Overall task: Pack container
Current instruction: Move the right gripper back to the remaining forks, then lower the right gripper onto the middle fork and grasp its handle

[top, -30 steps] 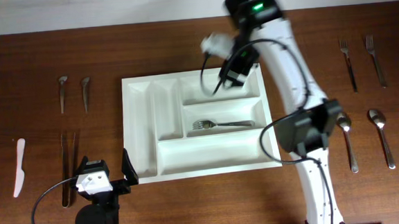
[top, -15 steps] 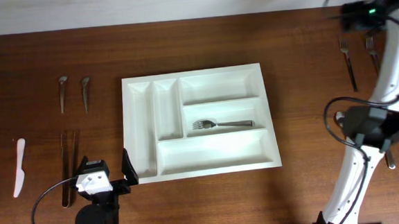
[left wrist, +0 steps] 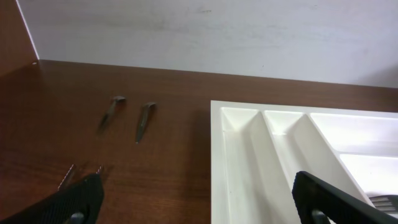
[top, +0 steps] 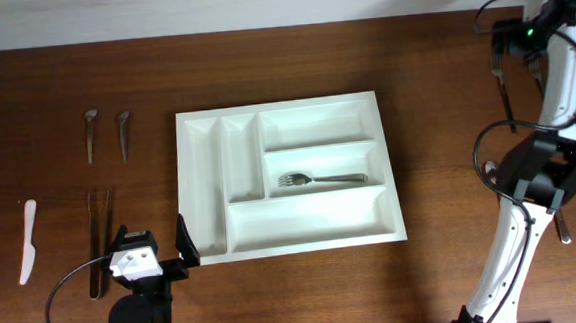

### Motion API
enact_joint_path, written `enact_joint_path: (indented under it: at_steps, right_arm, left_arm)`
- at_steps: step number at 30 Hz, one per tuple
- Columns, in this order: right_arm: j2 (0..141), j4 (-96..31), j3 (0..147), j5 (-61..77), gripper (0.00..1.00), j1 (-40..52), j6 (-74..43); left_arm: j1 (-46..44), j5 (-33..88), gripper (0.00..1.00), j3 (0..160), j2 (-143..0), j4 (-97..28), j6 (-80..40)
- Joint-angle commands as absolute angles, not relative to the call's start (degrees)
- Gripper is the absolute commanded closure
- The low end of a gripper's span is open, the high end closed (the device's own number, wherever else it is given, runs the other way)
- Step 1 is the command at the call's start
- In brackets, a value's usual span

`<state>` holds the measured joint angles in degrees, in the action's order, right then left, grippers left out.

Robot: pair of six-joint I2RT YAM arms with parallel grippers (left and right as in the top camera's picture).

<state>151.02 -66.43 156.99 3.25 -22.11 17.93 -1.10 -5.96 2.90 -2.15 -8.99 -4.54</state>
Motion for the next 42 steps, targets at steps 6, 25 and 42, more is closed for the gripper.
enact_joint_path:
  at_steps: [6, 25, 42]
  right_arm:
    - [157.6, -69.91, 156.38, 3.84, 0.01, -22.59, 15.99]
    - [158.91, -73.91, 152.66, -1.72, 0.01, -24.08, 14.04]
    - [158.95, -73.25, 152.66, -0.58, 0.02, -25.8, 16.51]
  left_arm:
    - [-1.32, -5.34, 0.01, 2.61, -2.04, -8.82, -4.67]
    - [-1.32, -5.34, 0.01, 2.61, -2.04, -8.82, -4.69]
    - [-1.32, -5.34, 0.01, 2.61, -2.04, -8.82, -4.69]
